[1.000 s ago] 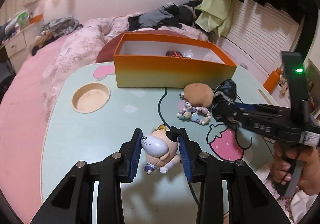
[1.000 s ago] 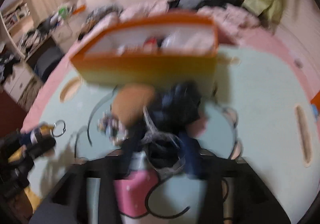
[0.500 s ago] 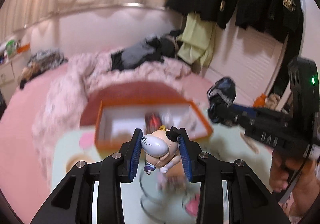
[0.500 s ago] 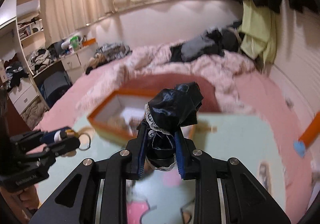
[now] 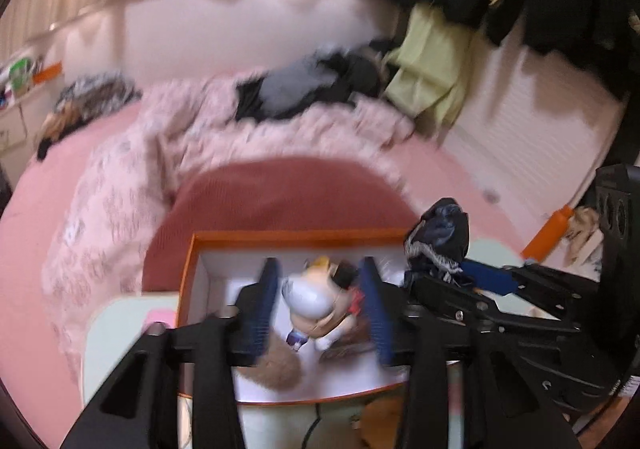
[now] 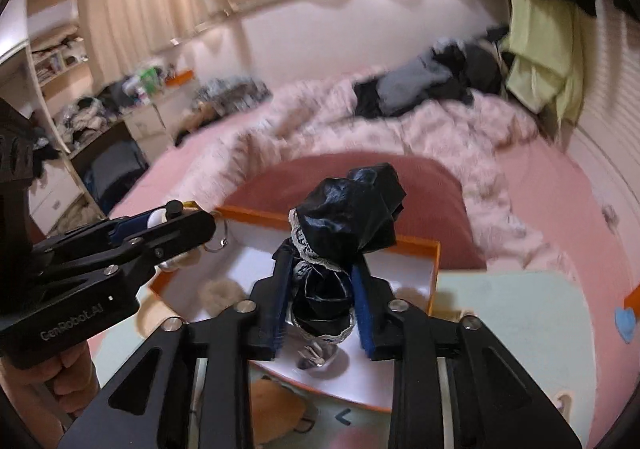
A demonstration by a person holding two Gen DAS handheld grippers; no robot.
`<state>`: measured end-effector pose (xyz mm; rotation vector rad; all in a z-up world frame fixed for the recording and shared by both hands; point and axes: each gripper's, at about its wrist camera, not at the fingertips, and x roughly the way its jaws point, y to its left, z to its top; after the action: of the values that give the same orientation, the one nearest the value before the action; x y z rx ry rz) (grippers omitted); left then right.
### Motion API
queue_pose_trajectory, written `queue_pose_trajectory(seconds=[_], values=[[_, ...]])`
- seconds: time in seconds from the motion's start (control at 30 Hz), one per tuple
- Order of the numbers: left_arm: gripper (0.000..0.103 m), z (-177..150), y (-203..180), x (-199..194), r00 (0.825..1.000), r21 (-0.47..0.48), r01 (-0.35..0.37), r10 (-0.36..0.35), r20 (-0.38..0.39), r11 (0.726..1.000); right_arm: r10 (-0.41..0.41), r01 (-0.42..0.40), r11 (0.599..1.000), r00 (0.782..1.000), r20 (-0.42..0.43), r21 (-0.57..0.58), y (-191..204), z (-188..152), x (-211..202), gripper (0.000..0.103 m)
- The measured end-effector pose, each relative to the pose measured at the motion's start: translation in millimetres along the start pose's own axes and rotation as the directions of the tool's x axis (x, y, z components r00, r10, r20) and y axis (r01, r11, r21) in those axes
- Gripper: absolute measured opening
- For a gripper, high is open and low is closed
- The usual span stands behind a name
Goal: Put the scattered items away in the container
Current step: 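Carry the figure and pouch into the orange box and release both, then grasp the bead bracelet with the left gripper while the right grasps the tan plush bun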
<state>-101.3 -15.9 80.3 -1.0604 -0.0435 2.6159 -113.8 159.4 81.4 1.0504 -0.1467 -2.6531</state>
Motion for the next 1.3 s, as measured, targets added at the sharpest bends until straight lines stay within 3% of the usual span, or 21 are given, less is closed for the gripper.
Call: queue_pose_trajectory(seconds=[0.03, 0.1, 0.13, 0.2, 0.43, 0.63, 0.8, 1.0, 1.03, 1.07, 1.1, 1.17, 1.3], values=[[0.066, -2.5, 0.5, 2.8, 1.0, -0.01, -0.003, 0.003, -0.003, 1.0, -0.006, 0.006, 1.0, 0.999, -0.041, 0.004, -1.2, -2.0, 9.6, 0.044], [0.071, -7.4, 3.2, 3.3, 1.0, -0.022, 0.002, -0.001, 0.009, 1.0, -0.043, 0.045, 0.999, 0.994, -0.099, 0.016, -4.2, -7.5, 24.1, 0.052], [0.073, -8.3, 3.8, 3.3, 1.0, -0.022, 0.0, 0.0, 0.007, 1.0, -0.057, 0.058, 0.998, 0.994, -0.089, 0.013, -5.5, -9.8, 24.5, 0.053], [0.073, -8.8, 6.0, 1.8, 1.0, -0.029, 0.001, -0.001, 0.009, 1.0, -0.084, 0.084, 0.996, 0.994, -0.063, -0.004, -5.2, -12.2, 22.2, 0.064], [0.074, -6.6, 5.3, -25.6, 0.999, -0.031, -0.006, 0.007, 0.051, 0.999, -0.079, 0.079, 0.997, 0.997, -0.003, 0.021, -11.5, -7.0, 1.7, 0.065], [0.086, -35.3, -1.8, -64.8, 0.997, -0.021, -0.037, 0.039, 0.074, 0.999, -0.091, 0.089, 0.995, 0.995, 0.036, 0.035, -11.3, -16.7, -35.1, 0.066], [0.086, -87.6, -6.3, -62.0, 0.998, -0.027, -0.039, 0.038, -0.044, 0.999, -0.092, 0.092, 0.995, 0.995, -0.028, 0.028, -5.9, -56.6, -47.0, 0.068], [0.086, -145.6, -12.0, -37.8, 0.981, -0.014, -0.068, 0.064, -0.185, 0.998, -0.131, 0.135, 0.991, 0.98, -0.153, 0.021, -3.0, -115.5, -37.7, 0.068], [0.091, -153.0, -14.6, -32.6, 0.975, 0.005, -0.077, 0.076, -0.208, 0.997, -0.142, 0.148, 0.989, 0.975, -0.172, 0.024, -3.8, -123.8, -35.3, 0.068], [0.099, -157.6, -22.0, -32.5, 0.974, 0.073, -0.119, 0.131, -0.184, 0.99, -0.151, 0.158, 0.987, 0.969, -0.193, 0.023, -4.5, -130.8, -32.4, 0.069], [0.103, -161.3, -24.8, -30.7, 0.972, 0.09, -0.126, 0.141, -0.187, 0.988, -0.169, 0.174, 0.985, 0.962, -0.213, 0.005, -3.9, -137.4, -28.6, 0.078], [0.103, -163.2, -26.0, -29.0, 0.972, 0.091, -0.118, 0.134, -0.194, 0.989, -0.256, 0.248, 0.967, 0.946, -0.2, -0.065, 4.4, -141.9, -28.3, 0.088], [0.103, -161.8, -25.2, -25.7, 0.972, 0.083, -0.122, 0.136, -0.193, 0.989, -0.254, 0.251, 0.967, 0.948, -0.194, -0.038, 4.6, -141.0, -32.1, 0.092]])
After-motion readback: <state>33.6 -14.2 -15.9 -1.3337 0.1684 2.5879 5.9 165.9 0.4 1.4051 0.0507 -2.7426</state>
